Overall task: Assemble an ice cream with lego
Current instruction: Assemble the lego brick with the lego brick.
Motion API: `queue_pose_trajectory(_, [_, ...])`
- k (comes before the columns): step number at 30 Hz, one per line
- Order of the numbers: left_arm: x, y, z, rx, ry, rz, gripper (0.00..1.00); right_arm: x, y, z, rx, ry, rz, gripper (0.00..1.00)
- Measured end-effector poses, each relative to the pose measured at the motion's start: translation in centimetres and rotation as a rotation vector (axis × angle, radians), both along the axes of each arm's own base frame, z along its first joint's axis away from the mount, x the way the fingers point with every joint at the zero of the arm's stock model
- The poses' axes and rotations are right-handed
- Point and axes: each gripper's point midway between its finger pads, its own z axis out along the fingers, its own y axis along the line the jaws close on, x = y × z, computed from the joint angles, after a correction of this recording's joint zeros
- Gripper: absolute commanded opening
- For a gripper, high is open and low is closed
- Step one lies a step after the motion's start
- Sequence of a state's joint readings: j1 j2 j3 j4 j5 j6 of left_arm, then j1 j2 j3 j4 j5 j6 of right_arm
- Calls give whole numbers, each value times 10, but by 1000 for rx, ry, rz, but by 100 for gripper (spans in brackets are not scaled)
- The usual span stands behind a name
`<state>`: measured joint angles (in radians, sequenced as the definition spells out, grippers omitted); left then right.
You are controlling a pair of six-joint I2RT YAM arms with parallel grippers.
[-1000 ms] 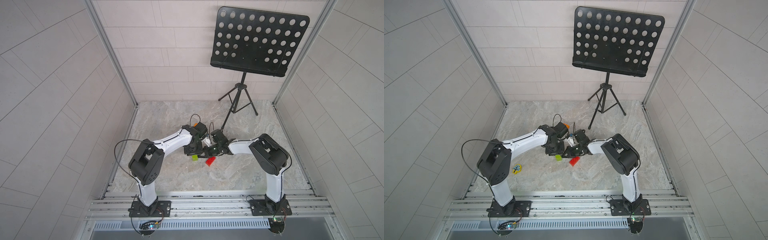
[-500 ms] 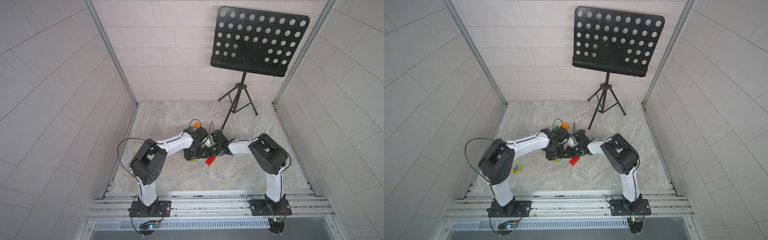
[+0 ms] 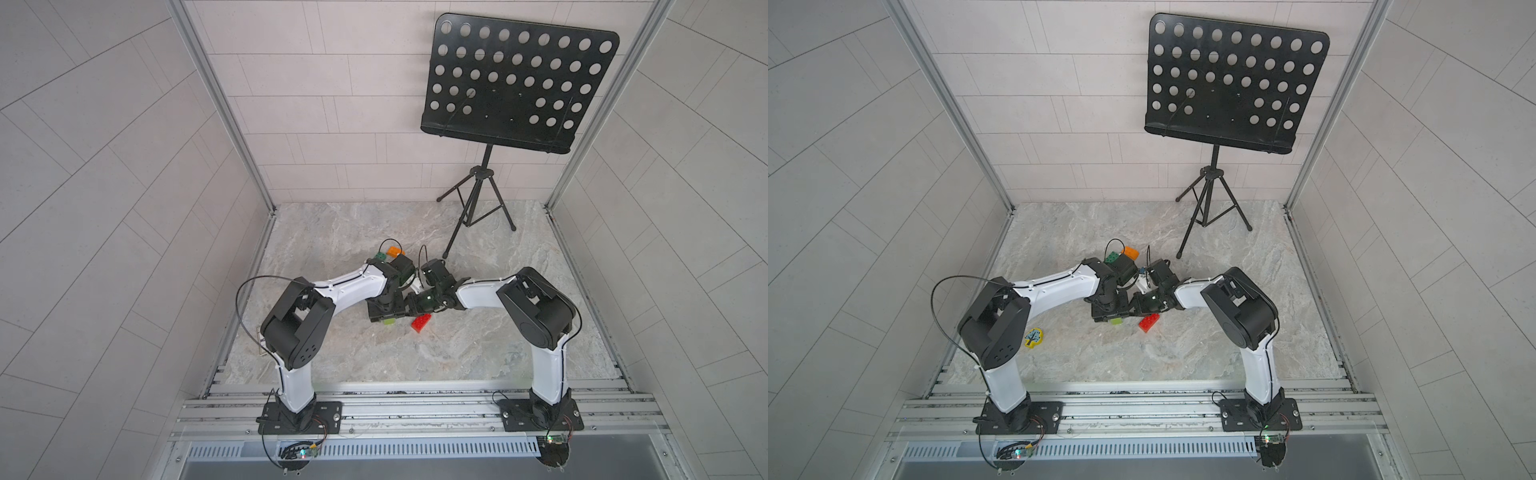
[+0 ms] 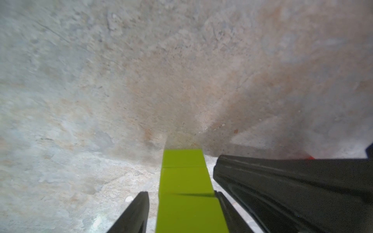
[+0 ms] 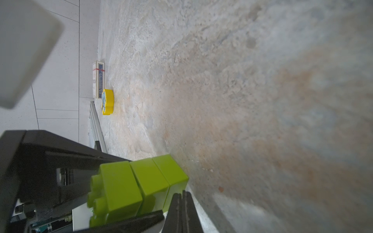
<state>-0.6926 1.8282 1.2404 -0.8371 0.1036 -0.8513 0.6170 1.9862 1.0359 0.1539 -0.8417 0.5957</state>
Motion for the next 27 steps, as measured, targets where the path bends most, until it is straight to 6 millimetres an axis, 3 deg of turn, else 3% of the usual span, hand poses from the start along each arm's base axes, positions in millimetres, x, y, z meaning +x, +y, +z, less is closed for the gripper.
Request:
queue_pose_trajectory(8, [2,4,18,-3,-42,-21,76,3,-2,-2,-11,-6,-13,1])
queue_pose_trajectory(13, [6,8,46,-22,-108,-32,76,3,-2,-2,-13,-7,-15,2])
queue_pose_trajectory(19, [10,20,73,-49,-168,-27,67,3,-3,-3,-18,-7,-17,1])
queue_pose_trajectory(27, [15,34,64,-79,-143,-20,65,3,-3,-3,-22,-6,-19,1])
